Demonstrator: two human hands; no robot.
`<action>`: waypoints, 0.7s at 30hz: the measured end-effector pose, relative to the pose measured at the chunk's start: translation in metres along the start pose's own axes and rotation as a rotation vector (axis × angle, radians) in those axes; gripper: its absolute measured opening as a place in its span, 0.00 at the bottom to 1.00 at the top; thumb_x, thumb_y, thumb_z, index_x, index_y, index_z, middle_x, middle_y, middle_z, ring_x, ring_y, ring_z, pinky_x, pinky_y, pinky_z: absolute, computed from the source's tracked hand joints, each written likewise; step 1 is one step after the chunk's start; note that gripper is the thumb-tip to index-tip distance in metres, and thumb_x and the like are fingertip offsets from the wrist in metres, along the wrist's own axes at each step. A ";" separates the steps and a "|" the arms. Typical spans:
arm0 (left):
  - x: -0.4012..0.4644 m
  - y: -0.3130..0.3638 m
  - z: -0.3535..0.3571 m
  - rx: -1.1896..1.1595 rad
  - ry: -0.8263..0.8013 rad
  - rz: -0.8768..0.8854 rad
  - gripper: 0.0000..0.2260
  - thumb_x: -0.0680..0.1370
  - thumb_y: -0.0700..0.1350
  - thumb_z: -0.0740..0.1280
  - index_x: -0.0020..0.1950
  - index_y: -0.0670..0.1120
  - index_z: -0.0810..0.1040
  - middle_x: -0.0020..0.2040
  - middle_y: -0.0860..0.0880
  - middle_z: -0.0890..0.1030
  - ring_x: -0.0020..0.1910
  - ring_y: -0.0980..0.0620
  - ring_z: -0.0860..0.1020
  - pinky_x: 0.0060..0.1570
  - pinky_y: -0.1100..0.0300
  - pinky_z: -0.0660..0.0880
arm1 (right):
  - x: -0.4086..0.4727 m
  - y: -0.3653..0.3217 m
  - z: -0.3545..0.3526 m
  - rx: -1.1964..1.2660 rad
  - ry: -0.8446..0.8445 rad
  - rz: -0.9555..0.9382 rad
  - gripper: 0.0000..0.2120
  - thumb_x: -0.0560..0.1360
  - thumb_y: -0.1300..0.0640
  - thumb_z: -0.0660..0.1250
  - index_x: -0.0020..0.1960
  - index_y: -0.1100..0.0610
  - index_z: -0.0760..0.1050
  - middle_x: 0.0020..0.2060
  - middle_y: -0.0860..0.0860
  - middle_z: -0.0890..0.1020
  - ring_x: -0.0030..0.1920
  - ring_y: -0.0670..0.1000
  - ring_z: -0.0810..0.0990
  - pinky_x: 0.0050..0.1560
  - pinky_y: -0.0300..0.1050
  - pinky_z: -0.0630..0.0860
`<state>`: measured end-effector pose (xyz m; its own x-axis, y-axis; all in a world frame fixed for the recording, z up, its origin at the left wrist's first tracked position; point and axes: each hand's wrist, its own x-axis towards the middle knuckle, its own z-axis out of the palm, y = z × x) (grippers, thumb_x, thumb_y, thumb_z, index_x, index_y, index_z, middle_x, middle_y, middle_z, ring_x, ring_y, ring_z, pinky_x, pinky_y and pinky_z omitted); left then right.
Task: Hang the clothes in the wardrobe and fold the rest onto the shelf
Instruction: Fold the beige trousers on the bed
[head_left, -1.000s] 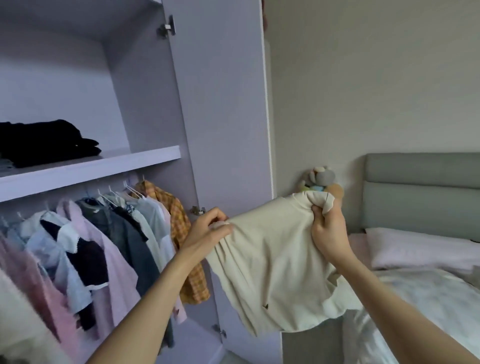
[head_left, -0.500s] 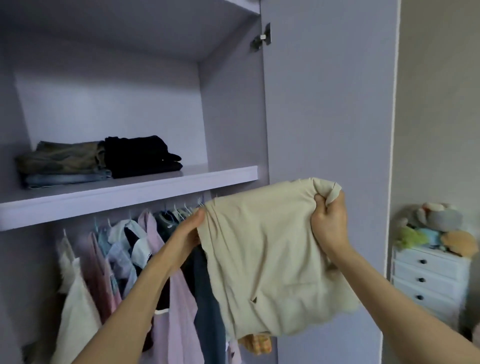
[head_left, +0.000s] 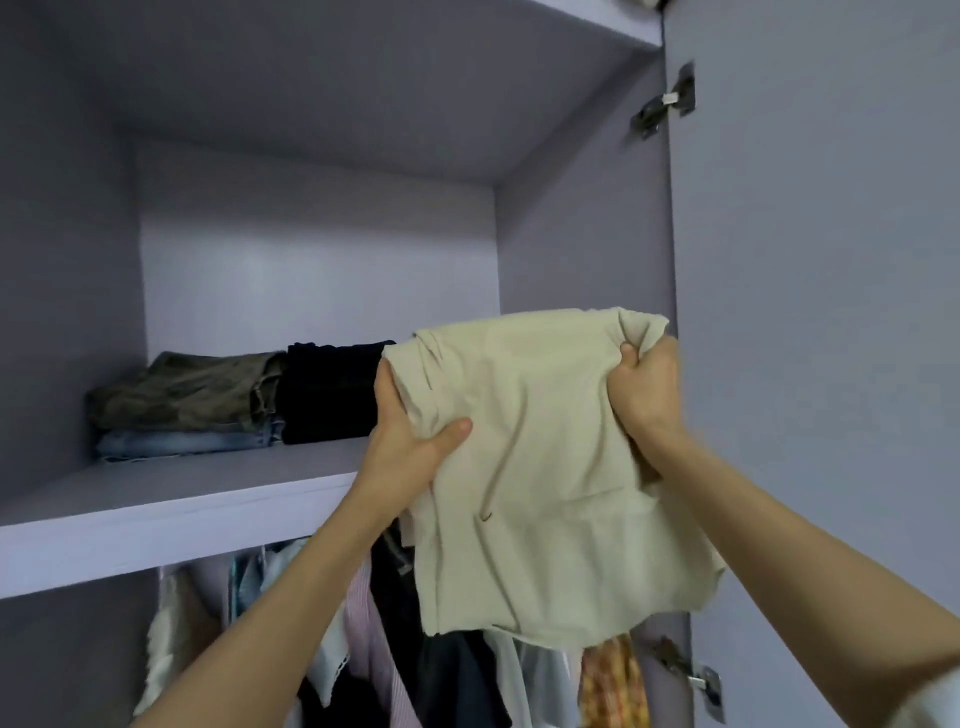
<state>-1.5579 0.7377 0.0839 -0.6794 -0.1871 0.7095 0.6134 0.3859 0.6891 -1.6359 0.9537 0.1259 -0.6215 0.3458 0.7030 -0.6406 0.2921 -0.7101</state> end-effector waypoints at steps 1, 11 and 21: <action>0.017 -0.002 0.006 0.026 0.080 0.011 0.43 0.72 0.44 0.73 0.76 0.55 0.47 0.63 0.60 0.69 0.61 0.56 0.70 0.62 0.57 0.67 | 0.017 0.001 0.010 -0.009 -0.013 -0.020 0.12 0.80 0.59 0.55 0.60 0.65 0.67 0.58 0.59 0.74 0.58 0.59 0.73 0.53 0.42 0.67; 0.194 -0.052 0.033 0.015 0.491 -0.086 0.33 0.76 0.45 0.67 0.75 0.51 0.52 0.66 0.46 0.71 0.58 0.46 0.73 0.56 0.56 0.70 | 0.141 0.048 0.077 0.063 -0.782 -0.171 0.44 0.74 0.44 0.66 0.76 0.42 0.37 0.68 0.37 0.60 0.64 0.42 0.66 0.64 0.40 0.62; 0.321 -0.166 0.072 0.409 0.239 -0.287 0.37 0.80 0.50 0.60 0.76 0.45 0.36 0.75 0.37 0.55 0.71 0.40 0.62 0.69 0.51 0.62 | 0.242 0.128 0.215 -0.339 -0.718 -0.121 0.46 0.76 0.55 0.65 0.74 0.50 0.29 0.74 0.58 0.56 0.71 0.60 0.63 0.69 0.49 0.62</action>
<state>-1.9072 0.6779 0.1867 -0.6564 -0.5183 0.5483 0.1780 0.5998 0.7801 -1.9652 0.8828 0.2142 -0.7687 -0.3303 0.5478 -0.6221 0.5853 -0.5200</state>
